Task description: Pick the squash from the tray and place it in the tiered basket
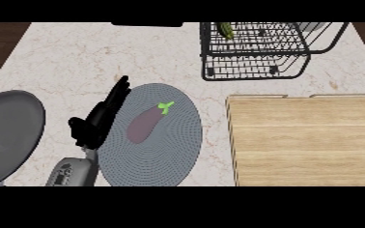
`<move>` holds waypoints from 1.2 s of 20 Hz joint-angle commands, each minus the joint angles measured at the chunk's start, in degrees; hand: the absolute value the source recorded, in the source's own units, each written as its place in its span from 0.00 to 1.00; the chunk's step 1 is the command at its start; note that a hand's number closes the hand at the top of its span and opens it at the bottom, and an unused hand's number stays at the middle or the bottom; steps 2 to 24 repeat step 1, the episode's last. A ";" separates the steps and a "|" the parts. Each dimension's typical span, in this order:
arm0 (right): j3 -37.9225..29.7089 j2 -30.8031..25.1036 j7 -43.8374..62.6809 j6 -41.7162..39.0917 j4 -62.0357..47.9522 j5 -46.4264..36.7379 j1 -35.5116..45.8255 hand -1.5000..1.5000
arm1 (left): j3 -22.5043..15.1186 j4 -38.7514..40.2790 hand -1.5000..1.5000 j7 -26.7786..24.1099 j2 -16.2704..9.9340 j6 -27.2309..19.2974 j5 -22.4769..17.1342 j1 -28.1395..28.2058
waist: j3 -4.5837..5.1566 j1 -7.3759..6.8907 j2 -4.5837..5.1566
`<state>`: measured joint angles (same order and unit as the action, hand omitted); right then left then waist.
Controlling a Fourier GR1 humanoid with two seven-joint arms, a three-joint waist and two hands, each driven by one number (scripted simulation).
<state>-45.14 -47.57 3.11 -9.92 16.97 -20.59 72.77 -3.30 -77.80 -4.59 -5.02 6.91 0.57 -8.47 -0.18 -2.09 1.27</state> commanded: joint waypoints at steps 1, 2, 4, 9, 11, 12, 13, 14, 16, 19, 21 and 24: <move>-1.07 -8.17 -1.34 -7.91 -2.43 0.96 -4.00 0.00 | -0.78 -2.68 0.50 2.46 -0.23 0.55 -0.16 0.85 | -0.08 -0.53 0.01; -1.07 -8.17 -1.34 -7.91 -2.43 0.96 -4.00 0.00 | -0.78 -2.68 0.50 2.46 -0.23 0.55 -0.16 0.85 | -0.08 -0.53 0.01; -1.07 -8.17 -1.34 -7.91 -2.43 0.96 -4.00 0.00 | -0.78 -2.68 0.50 2.46 -0.23 0.55 -0.16 0.85 | -0.08 -0.53 0.01; -1.07 -8.17 -1.34 -7.91 -2.43 0.96 -4.00 0.00 | -0.78 -2.68 0.50 2.46 -0.23 0.55 -0.16 0.85 | -0.08 -0.53 0.01; -1.07 -8.17 -1.34 -7.91 -2.43 0.96 -4.00 0.00 | -0.78 -2.68 0.50 2.46 -0.23 0.55 -0.16 0.85 | -0.08 -0.53 0.01; -1.07 -8.17 -1.34 -7.91 -2.43 0.96 -4.00 0.00 | -0.78 -2.68 0.50 2.46 -0.23 0.55 -0.16 0.85 | -0.08 -0.53 0.01; -1.07 -8.17 -1.34 -7.91 -2.43 0.96 -4.00 0.00 | -0.78 -2.68 0.50 2.46 -0.23 0.55 -0.16 0.85 | -0.08 -0.53 0.01; -1.07 -8.17 -1.34 -7.91 -2.43 0.96 -4.00 0.00 | -0.78 -2.68 0.50 2.46 -0.23 0.55 -0.16 0.85 | -0.08 -0.53 0.01; -1.07 -8.17 -1.34 -7.91 -2.43 0.96 -4.00 0.00 | -0.78 -2.68 0.50 2.46 -0.23 0.55 -0.16 0.85 | -0.08 -0.53 0.01; -1.07 -8.17 -1.34 -7.91 -2.43 0.96 -4.00 0.00 | -0.78 -2.68 0.50 2.46 -0.23 0.55 -0.16 0.85 | -0.08 -0.53 0.01; -1.07 -8.17 -1.34 -7.91 -2.43 0.96 -4.00 0.00 | -0.78 -2.68 0.50 2.46 -0.23 0.55 -0.16 0.85 | -0.08 -0.53 0.01; -1.07 -8.17 -1.34 -7.91 -2.43 0.96 -4.00 0.00 | -0.78 -2.68 0.50 2.46 -0.23 0.55 -0.16 0.85 | -0.08 -0.53 0.01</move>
